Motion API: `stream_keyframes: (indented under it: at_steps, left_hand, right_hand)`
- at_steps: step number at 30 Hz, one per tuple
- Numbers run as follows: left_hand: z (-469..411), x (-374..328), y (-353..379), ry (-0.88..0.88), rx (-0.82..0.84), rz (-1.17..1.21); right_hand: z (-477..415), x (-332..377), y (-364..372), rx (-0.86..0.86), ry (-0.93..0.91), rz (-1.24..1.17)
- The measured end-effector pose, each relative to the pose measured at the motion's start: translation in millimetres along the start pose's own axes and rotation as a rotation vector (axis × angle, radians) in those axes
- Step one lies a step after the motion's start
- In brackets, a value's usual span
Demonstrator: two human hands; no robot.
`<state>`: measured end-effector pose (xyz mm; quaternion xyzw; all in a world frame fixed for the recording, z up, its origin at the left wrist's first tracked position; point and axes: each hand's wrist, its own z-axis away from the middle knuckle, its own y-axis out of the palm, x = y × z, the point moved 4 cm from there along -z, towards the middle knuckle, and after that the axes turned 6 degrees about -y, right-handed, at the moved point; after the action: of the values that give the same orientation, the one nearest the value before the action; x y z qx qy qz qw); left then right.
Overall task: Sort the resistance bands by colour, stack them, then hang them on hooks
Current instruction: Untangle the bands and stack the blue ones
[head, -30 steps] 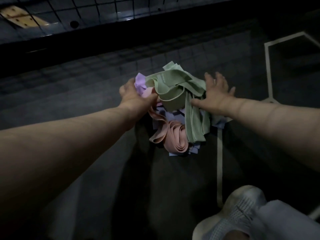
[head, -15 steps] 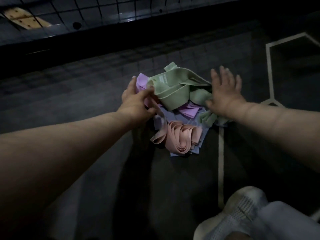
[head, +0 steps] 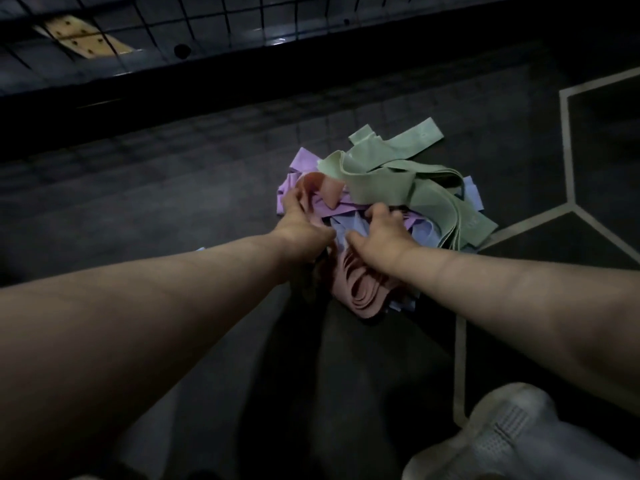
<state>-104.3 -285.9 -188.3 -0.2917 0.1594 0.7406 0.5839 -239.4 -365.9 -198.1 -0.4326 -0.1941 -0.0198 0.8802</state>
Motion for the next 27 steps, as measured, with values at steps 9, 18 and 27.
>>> stream_keyframes:
  at_steps: [9, 18, 27]
  left_hand:
    - [1, -30, -19, 0.098, -0.029, 0.131]
    - [-7, -29, -21, 0.089, -0.02, 0.119]
    - [3, -51, -21, 0.159, 0.118, 0.248]
  right_hand:
    - [1, 22, -29, 0.117, -0.066, -0.197]
    - [-2, 25, -79, 0.202, -0.072, -0.922]
    - [17, 73, -106, 0.526, -0.26, -0.957]
